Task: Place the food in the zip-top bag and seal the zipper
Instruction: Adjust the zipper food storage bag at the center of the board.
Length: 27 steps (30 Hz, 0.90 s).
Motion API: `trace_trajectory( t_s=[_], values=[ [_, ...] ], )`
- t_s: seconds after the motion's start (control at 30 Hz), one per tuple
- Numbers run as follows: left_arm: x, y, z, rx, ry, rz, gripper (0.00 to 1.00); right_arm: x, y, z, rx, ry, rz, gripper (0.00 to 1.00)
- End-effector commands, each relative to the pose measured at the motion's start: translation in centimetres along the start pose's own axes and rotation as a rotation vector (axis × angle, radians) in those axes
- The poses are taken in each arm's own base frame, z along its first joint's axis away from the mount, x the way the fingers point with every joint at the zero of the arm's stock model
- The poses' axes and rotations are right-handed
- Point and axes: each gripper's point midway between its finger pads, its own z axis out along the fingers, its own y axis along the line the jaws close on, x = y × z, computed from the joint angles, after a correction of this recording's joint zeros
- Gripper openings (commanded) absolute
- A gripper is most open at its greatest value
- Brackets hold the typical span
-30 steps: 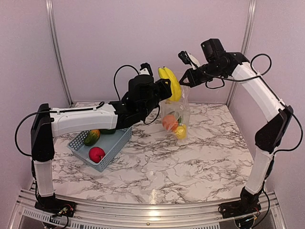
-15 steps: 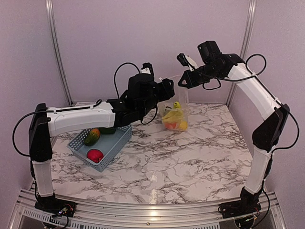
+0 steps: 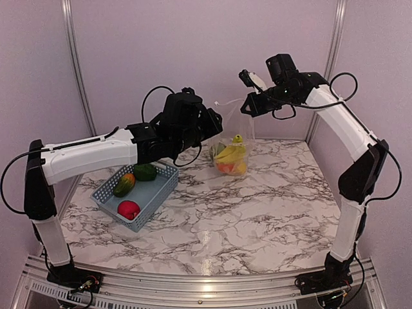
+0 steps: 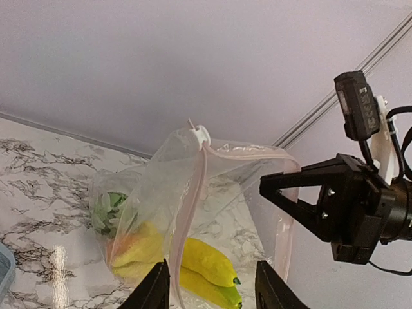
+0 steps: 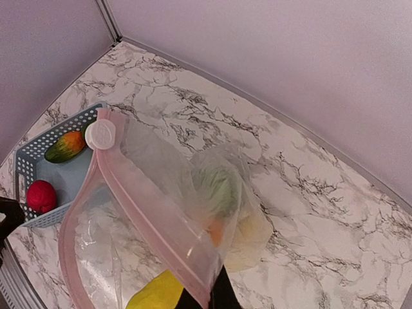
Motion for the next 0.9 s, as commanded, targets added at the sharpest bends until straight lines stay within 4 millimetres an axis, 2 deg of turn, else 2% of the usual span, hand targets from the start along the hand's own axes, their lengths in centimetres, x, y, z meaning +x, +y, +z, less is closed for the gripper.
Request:
trace_trajectory(
  t_s=[0.0, 0.2, 0.27, 0.33, 0.37, 0.4, 0.5, 0.53, 0.57, 0.6, 0.63, 0.7, 0.77, 0.8, 0.87],
  values=[
    [5.6, 2.4, 2.3, -0.046, 0.195, -0.014, 0.45, -2.3, -0.1, -0.7, 0.015, -0.076, -0.012, 0.00],
    [6.9, 4.5, 5.1, -0.079, 0.271, -0.082, 0.31, -1.6, 0.0, -0.5, 0.006, -0.058, -0.019, 0.00],
    [7.1, 5.2, 5.9, -0.090, 0.285, -0.099, 0.16, -1.5, 0.0, -0.5, 0.007, -0.056, -0.024, 0.00],
    [6.6, 4.7, 6.4, -0.070, 0.296, -0.114, 0.00, -1.5, -0.1, -0.7, 0.016, -0.056, -0.029, 0.00],
    [5.6, 3.8, 6.3, -0.052, 0.287, -0.121, 0.00, -1.5, -0.3, -0.7, 0.026, -0.053, -0.037, 0.00],
    [4.5, 2.1, 6.1, -0.009, 0.281, -0.131, 0.00, -1.5, -0.5, -0.8, 0.038, -0.052, -0.053, 0.00],
    [-0.1, -4.9, 4.0, 0.166, 0.228, -0.147, 0.00, -2.4, -1.6, -1.7, 0.120, -0.067, -0.154, 0.00],
    [-1.2, -6.1, 3.3, 0.186, 0.205, -0.128, 0.00, -2.7, -2.2, -2.0, 0.158, -0.071, -0.185, 0.00],
    [-1.9, -6.3, 2.8, 0.176, 0.185, -0.114, 0.00, -2.8, -2.7, -2.3, 0.190, -0.070, -0.210, 0.00],
    [-1.7, -5.6, 2.9, 0.149, 0.182, -0.109, 0.00, -2.7, -3.3, -2.3, 0.227, -0.061, -0.223, 0.00],
    [-0.5, -4.1, 3.4, 0.115, 0.201, -0.109, 0.00, -2.5, -4.1, -2.4, 0.267, -0.050, -0.223, 0.00],
    [3.4, -1.1, 5.0, 0.072, 0.334, -0.178, 0.00, -2.0, -5.5, -2.7, 0.305, -0.040, -0.185, 0.00],
    [5.5, -1.1, 5.9, 0.091, 0.421, -0.219, 0.00, -2.5, -5.2, -3.6, 0.279, -0.068, -0.160, 0.00],
    [5.6, -1.3, 5.9, 0.084, 0.418, -0.186, 0.00, -2.9, -4.9, -4.0, 0.265, -0.086, -0.162, 0.00],
    [6.5, -0.2, 6.4, 0.046, 0.409, -0.142, 0.00, -3.4, -4.7, -4.6, 0.265, -0.107, -0.165, 0.00]
  ],
)
